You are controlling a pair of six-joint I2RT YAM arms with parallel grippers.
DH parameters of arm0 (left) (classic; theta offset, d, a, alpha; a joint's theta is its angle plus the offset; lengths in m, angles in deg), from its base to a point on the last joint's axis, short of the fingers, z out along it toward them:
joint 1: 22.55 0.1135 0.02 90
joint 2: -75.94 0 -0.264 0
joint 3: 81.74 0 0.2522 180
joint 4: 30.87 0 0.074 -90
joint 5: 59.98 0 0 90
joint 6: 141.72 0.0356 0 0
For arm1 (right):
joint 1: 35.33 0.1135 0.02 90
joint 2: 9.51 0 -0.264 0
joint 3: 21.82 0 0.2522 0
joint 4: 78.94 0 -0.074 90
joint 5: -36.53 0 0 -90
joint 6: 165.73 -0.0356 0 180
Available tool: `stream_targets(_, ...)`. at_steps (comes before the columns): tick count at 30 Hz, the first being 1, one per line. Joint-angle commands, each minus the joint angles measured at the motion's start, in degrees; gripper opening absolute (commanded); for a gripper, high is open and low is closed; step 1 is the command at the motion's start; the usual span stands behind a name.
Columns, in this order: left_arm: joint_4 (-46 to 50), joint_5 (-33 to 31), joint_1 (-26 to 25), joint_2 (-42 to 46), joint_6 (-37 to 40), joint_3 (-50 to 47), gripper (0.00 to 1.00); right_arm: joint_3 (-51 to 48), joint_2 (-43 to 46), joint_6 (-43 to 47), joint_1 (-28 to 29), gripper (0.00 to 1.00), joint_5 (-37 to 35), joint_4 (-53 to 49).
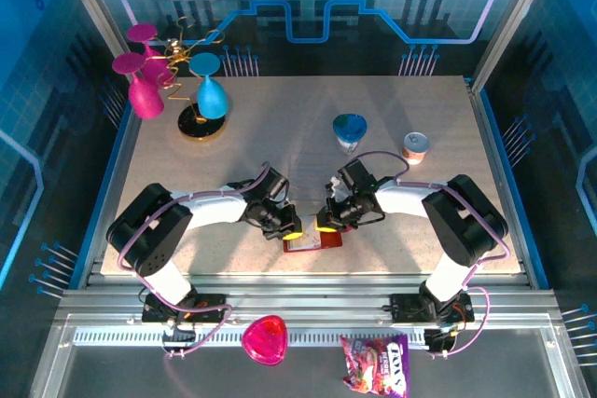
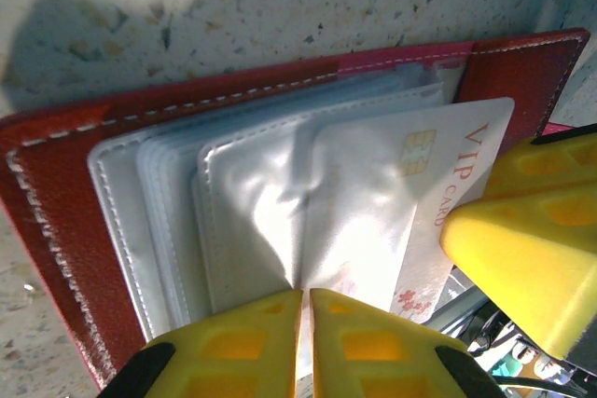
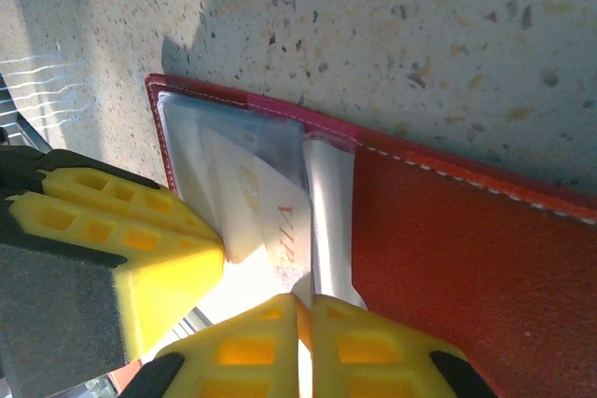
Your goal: Take the credit cards out of the card holder
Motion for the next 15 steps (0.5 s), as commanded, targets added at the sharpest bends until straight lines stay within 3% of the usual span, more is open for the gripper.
stream_targets(1,3.17,-1.27,0.24,-0.07,0.5,-1.9,0.12,-0.9,1.47,1.67,-1.3,0.08,-0.16,-1.67)
stream_targets(15,3.48,-1.35,0.33,0.28,0.5,-1.66,0.12,1.37,4.58,10.36,-5.72,0.08,-3.38,-12.97)
